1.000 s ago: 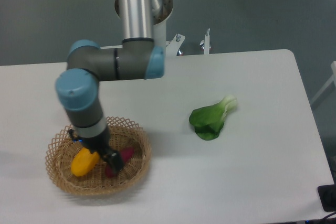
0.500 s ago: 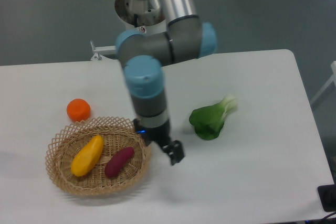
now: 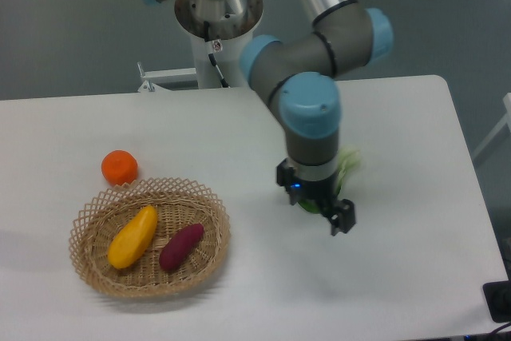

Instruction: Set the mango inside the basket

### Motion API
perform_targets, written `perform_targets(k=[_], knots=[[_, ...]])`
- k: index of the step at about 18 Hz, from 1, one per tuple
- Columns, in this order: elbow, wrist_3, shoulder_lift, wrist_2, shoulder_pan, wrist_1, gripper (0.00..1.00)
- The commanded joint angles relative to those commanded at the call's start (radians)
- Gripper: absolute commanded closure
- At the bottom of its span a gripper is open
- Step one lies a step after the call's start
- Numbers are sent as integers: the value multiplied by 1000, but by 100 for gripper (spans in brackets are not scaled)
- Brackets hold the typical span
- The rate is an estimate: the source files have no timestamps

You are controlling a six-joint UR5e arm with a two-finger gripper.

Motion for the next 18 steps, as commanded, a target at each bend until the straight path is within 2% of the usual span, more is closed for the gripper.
perform_targets(k=[5, 8, 18], knots=[[35, 83, -26, 2, 55, -25, 0], [63, 105, -34, 2, 61, -66, 0], [68, 103, -60, 2, 60, -59, 0]])
